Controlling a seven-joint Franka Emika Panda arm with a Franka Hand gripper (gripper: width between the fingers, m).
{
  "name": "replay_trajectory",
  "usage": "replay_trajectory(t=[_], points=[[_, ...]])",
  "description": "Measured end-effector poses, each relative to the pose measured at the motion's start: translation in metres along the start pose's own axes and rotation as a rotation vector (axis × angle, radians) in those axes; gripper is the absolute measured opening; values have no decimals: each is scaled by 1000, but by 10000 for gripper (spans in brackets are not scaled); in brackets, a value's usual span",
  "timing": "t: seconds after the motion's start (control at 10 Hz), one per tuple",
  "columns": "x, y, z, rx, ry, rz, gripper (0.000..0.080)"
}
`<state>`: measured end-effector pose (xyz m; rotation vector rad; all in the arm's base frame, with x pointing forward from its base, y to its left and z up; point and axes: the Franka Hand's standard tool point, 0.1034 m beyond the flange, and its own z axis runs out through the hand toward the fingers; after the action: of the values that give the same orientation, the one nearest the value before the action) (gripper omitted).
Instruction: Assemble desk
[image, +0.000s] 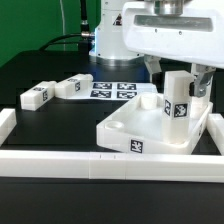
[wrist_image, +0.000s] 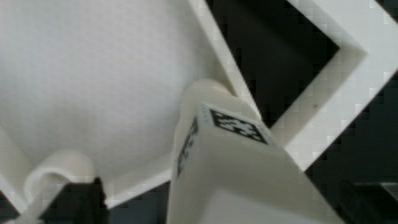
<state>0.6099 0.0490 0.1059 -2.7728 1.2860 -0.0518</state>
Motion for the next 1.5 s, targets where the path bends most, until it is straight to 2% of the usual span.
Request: replay_trajectory(t=[0.4,0.8,1.2,1.4,1.5], points=[[1,-1,1,-2,-1,-330,649],[1,0,1,-16,5,-659,649],[-2,-2,1,-66,21,-931,649],[-2,-2,1,-66,21,-928,411],[-2,-2,1,-65,21,-928,411]])
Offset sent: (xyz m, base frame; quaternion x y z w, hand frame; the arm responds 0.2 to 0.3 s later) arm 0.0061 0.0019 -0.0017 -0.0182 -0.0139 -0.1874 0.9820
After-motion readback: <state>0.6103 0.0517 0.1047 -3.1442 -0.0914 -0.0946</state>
